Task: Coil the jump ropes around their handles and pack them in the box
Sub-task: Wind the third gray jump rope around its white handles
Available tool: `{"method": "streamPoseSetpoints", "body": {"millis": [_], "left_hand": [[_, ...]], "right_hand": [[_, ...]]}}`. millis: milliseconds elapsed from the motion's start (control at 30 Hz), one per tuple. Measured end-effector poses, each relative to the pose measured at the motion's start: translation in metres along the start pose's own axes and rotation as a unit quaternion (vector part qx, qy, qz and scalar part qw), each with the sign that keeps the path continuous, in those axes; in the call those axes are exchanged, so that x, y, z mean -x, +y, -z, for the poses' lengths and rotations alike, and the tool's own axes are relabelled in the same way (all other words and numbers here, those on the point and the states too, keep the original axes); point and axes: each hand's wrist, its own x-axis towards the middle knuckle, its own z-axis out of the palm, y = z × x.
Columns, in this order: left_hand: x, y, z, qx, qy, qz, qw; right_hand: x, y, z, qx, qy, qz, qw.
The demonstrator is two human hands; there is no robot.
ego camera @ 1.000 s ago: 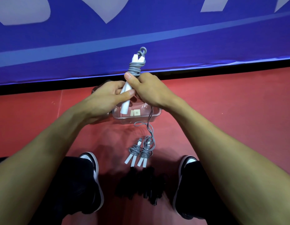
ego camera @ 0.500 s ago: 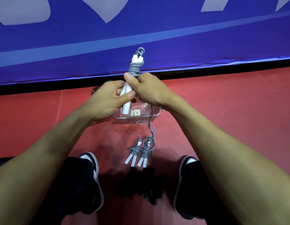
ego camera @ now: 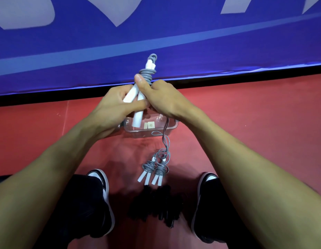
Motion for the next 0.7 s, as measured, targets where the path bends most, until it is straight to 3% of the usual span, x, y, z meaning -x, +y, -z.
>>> {"method": "streamPoseSetpoints", "body": {"millis": [100,233,400,500,700], "left_hand": [[0.001,0.002,0.0,0.028,-0.017,0.004,0.999],[0.002,0.003,-0.007,-0.027,0.009,0.008,1.0],[-0.003,0.006,-0.009,0.127,0.032,0.078,0.988],[-0.007,0.003,-0.004,0.137,0.072,0.073,0.985],[-0.003,0.001,0.002,0.133,-0.039,-0.007,0.99]], "right_hand": [[0.002,0.0,0.0,0.034,0.014,0.017,0.999],[0.006,0.002,0.002,0.084,-0.005,0.029,0.996],[-0.003,0.01,0.002,0.016,0.013,-0.024,0.999],[-0.006,0.011,0.003,-0.018,-0.006,-0.044,0.999],[-0.003,0.01,0.004,-0.062,-0.039,-0.044,0.996]]}}
